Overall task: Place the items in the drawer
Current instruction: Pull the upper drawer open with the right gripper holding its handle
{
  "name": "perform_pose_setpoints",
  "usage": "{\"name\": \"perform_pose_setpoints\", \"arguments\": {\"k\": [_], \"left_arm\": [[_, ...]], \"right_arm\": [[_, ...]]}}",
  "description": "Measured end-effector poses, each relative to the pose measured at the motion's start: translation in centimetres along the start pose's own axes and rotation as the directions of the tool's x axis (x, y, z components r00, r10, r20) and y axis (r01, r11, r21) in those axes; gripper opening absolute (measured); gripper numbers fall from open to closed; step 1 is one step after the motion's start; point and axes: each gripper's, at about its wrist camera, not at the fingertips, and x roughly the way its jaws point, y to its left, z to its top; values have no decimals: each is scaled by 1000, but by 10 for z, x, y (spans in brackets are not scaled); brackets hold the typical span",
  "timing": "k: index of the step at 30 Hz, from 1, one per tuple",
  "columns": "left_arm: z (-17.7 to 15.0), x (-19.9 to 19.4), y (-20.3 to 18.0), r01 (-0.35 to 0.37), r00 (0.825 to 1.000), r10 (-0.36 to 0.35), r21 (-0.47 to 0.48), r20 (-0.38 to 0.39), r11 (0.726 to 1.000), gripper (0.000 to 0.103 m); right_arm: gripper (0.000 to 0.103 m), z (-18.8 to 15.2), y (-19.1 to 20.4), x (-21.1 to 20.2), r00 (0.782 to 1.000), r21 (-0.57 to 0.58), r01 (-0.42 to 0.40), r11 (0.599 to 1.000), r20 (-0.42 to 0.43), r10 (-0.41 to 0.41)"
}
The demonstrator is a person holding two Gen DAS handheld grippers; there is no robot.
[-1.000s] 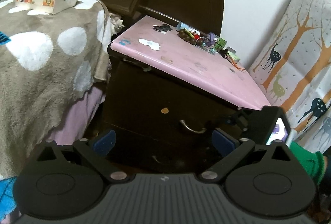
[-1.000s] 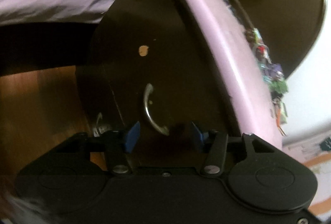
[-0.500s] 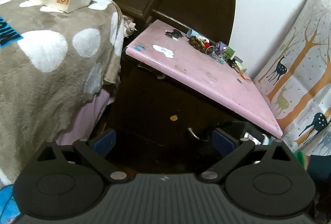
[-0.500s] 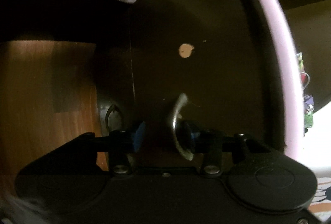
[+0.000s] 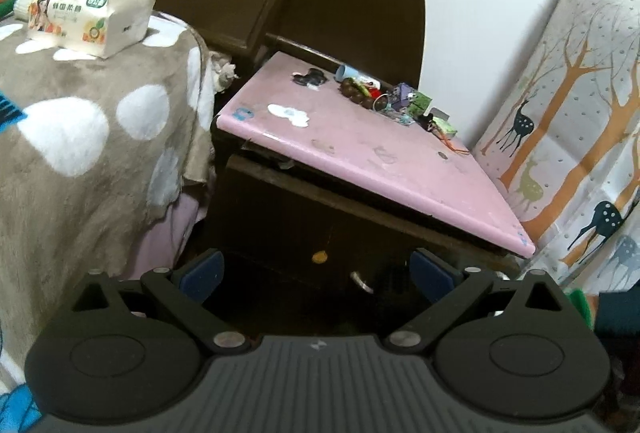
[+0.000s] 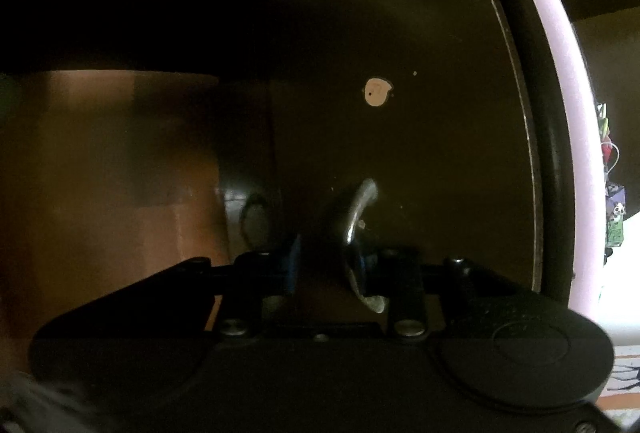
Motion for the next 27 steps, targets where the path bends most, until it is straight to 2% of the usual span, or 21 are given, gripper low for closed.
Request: {"name": "perform_pose_setpoints", "arguments": {"k": [6, 10, 17, 27], "left_arm": [[2, -9, -8, -6, 1000, 5, 74, 17, 997, 100], [3, -12, -16, 2, 1000, -4, 121, 18, 993, 100], [1, -15, -30, 1, 1000, -2, 213, 4, 977, 100], [-1, -15, -36, 1, 1000, 2, 244, -12, 970, 100]], "right_arm": [[29, -3, 23, -22, 1000, -21, 10, 1000, 8, -10], [29, -7, 33, -35, 1000, -45, -17, 999, 20, 18], [29, -13, 65, -57, 998, -19, -43, 999, 37, 44], [29, -16, 90, -81, 994, -4, -93, 996, 60, 93]]}}
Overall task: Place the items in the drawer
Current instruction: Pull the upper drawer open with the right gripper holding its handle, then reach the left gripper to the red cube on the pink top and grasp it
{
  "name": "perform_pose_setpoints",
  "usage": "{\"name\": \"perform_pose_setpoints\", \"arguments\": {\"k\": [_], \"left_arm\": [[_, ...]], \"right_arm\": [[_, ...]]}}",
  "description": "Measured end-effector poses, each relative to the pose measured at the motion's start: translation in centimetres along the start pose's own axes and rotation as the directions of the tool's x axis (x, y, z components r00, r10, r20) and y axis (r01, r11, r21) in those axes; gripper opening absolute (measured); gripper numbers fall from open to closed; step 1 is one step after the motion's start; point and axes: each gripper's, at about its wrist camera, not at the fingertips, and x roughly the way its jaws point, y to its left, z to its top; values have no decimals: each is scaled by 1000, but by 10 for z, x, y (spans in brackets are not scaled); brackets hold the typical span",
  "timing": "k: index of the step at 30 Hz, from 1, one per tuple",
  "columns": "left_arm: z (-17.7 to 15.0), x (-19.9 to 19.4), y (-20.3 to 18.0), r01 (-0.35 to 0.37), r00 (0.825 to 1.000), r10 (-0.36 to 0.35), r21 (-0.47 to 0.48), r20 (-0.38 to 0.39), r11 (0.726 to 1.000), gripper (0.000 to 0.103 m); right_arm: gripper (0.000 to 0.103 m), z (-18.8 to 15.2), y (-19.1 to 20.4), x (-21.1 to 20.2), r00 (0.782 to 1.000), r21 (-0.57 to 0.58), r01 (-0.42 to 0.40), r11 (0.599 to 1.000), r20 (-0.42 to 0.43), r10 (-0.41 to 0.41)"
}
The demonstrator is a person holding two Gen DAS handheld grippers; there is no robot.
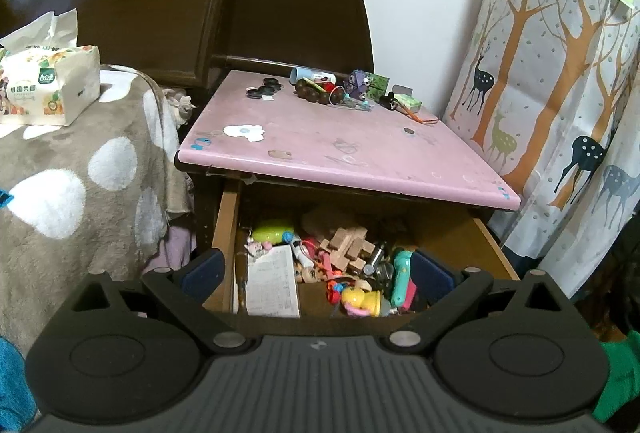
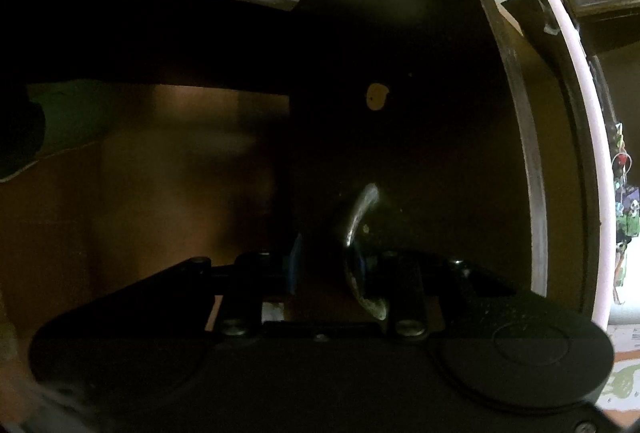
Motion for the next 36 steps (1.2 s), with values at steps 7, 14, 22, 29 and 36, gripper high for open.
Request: {"name": "perform_pose_setpoints", "arguments": {"k": [7, 14, 22, 29, 36], "left_arm": [[0, 0, -5, 2, 1000, -2, 21, -2, 1000, 100], [0, 1, -7, 10, 1000, -10, 27, -4, 1000, 100], [1, 3, -8, 19, 1000, -19, 17, -5, 1000, 100], [-1, 5, -12, 24, 1000, -24, 26, -9, 999, 100], [-1, 8, -17, 6, 1000, -6, 14, 30, 1000, 100]], "right_arm": [[29, 1, 16, -10, 1000, 15, -20, 1000, -10, 21], [29, 3, 21, -21, 1000, 43, -19, 999, -23, 20], [29, -2, 56, -26, 999, -11, -42, 999, -13, 42], [29, -4, 69, -36, 999, 25, -37, 999, -8, 37], [30, -10, 74, -39, 1000, 40, 13, 999, 26, -14]]}}
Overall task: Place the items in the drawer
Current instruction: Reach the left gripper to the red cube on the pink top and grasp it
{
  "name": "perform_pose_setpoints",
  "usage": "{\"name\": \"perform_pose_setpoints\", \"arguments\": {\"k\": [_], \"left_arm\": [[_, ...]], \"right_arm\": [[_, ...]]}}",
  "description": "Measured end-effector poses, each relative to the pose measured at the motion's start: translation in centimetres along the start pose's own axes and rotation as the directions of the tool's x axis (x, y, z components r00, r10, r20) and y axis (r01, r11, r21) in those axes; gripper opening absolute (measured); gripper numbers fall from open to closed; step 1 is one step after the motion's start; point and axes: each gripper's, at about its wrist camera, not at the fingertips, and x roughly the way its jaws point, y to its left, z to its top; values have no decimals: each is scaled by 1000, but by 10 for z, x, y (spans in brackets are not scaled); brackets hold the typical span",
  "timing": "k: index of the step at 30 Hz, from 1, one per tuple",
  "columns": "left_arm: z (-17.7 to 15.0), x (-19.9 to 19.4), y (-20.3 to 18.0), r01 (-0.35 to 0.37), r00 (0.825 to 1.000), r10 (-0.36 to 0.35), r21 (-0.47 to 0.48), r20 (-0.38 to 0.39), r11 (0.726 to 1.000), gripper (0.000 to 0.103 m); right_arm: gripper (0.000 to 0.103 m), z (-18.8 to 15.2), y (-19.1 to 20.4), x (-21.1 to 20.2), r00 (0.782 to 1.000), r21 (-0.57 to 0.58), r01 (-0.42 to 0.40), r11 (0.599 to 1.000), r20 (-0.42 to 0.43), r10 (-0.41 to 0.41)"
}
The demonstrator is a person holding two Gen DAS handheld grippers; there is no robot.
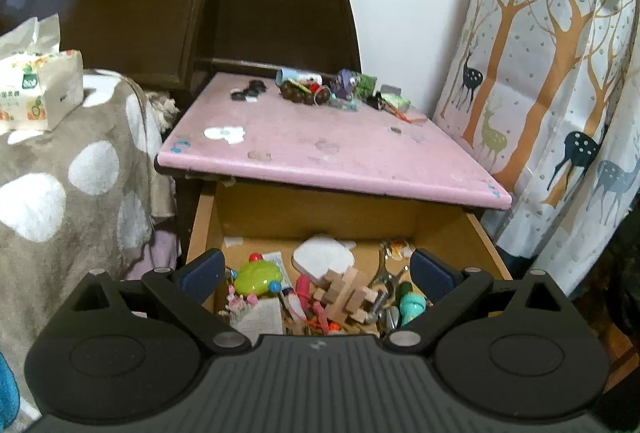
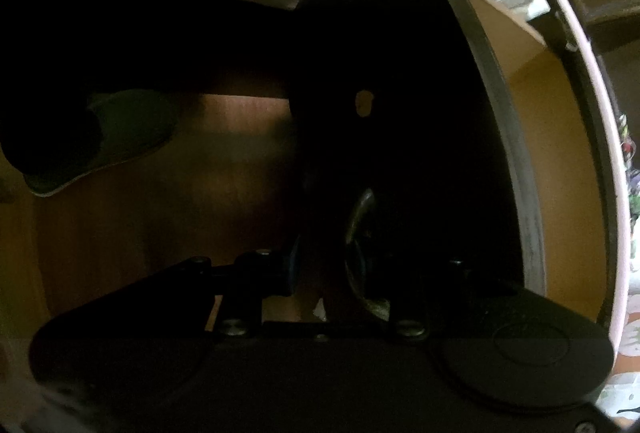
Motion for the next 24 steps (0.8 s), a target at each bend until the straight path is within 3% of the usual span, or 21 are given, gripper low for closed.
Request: {"name": "perform_pose_setpoints", "arguments": {"k": [3, 6, 10, 15, 20, 24], "left_arm": [[0, 2, 1, -11, 1000, 11, -29, 21, 1000, 100], [2, 7, 1, -9, 1000, 8, -66, -9, 998, 100], [9, 11, -11, -11, 998, 10, -21, -56, 1000, 100], [32, 25, -16, -56, 995, 55, -15, -86, 998, 100], [63, 59, -26, -61, 989, 73, 99, -126, 993, 100], [91, 95, -44, -51, 988, 78, 199, -134, 979, 100]], "right_arm": [[31, -4, -3, -5, 1000, 15, 0, 1000, 24, 0], [42, -9, -5, -10, 999, 46, -11, 999, 47, 9], [52, -11, -9, -13, 997, 88, -47, 995, 67, 41], [51, -10, -14, -15, 994, 116, -72, 991, 89, 62], [57, -8, -10, -12, 993, 131, -78, 988, 100, 65], [71, -9, -1, -9, 993, 125, -72, 990, 101, 59]]}}
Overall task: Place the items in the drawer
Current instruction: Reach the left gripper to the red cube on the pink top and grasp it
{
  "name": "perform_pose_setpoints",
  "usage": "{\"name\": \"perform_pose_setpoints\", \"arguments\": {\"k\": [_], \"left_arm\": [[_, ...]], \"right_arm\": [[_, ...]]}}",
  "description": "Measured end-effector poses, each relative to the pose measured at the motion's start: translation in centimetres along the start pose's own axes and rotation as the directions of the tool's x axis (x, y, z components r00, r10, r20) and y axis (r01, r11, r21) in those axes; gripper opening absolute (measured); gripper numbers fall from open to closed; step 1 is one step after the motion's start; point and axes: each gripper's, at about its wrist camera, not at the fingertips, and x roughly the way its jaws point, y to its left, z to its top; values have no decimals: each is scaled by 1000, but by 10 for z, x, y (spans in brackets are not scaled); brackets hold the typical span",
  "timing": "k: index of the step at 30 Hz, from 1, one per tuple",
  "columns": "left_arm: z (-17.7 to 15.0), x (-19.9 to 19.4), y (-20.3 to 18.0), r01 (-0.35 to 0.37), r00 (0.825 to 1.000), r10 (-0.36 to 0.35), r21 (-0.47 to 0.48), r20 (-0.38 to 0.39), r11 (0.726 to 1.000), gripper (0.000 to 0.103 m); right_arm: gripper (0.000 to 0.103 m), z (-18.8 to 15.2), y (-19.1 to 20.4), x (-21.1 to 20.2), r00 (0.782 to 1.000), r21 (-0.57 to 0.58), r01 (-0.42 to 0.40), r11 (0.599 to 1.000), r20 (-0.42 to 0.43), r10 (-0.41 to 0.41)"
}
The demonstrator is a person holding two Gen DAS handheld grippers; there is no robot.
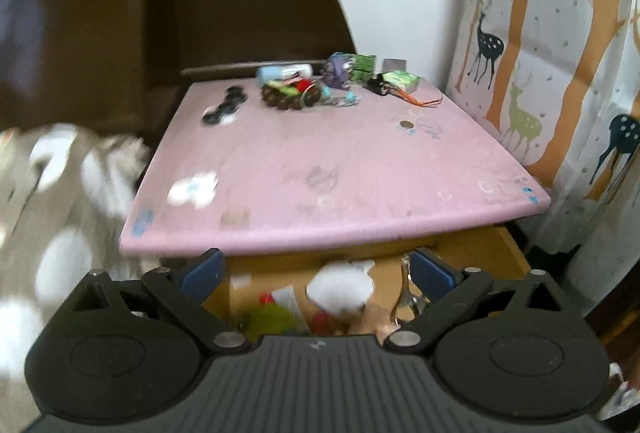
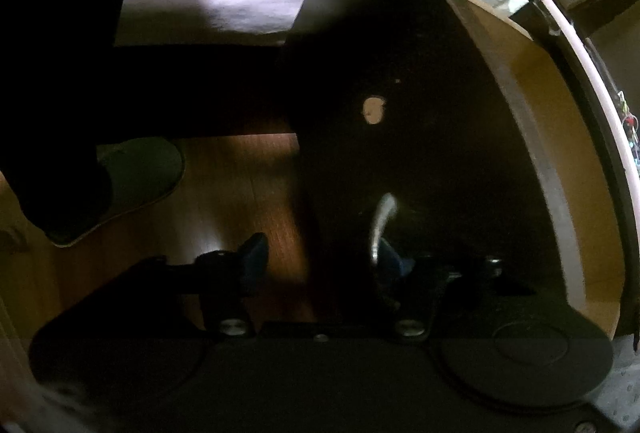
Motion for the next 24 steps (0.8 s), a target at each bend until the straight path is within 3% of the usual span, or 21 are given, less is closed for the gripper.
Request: {"name": "perform_pose_setpoints", "arguments": {"k": [4, 9, 11, 24], "left_arm": [[34, 30, -12, -2, 999, 0, 64, 38, 998, 100], [69, 77, -21, -5, 999, -1, 117, 48, 993, 85], [82, 97, -23, -15, 998, 8, 135, 56, 991, 84], [124, 201, -18, -94, 994, 84, 167, 66, 981, 55]], "right_arm": [[73, 2, 1, 2, 1000, 4, -1, 1000, -5, 1], [75, 1, 2, 3, 1000, -5, -5, 1000, -3, 5], [76, 2, 3, 4, 1000, -5, -5, 1000, -4, 5], [86, 1, 8, 9, 1000, -20, -6, 1000, 7, 6]]}}
